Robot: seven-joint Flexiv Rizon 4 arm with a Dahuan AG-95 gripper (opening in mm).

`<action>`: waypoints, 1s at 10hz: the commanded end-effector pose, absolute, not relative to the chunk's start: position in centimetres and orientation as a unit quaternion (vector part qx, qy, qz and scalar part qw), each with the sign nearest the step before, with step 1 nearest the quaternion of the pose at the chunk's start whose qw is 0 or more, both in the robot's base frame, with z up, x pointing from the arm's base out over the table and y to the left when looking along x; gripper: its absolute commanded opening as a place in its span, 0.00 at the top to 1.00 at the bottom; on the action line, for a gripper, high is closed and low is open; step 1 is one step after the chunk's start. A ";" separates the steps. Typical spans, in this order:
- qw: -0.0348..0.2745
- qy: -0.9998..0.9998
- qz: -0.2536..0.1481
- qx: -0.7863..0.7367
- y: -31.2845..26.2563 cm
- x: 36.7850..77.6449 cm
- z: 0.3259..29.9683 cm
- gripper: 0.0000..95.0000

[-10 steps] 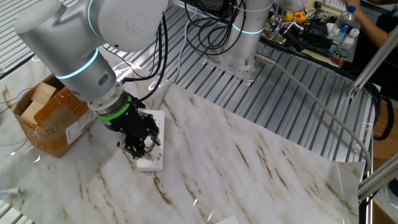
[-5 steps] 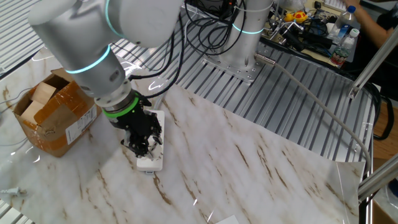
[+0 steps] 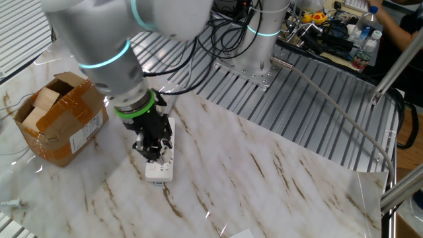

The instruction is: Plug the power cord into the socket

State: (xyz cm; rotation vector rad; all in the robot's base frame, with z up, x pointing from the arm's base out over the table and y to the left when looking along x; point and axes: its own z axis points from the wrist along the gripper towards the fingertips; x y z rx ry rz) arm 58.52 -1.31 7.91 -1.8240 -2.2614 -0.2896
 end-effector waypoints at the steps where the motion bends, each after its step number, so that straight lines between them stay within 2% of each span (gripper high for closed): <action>1: 0.061 -0.817 -0.089 -0.566 -1.3 59.1 8.2 1.00; 7: 0.002 -0.848 -0.070 -0.526 -1.1 59.4 7.7 1.00; 10: -0.008 -0.848 -0.061 -0.526 -1.0 59.6 7.2 1.00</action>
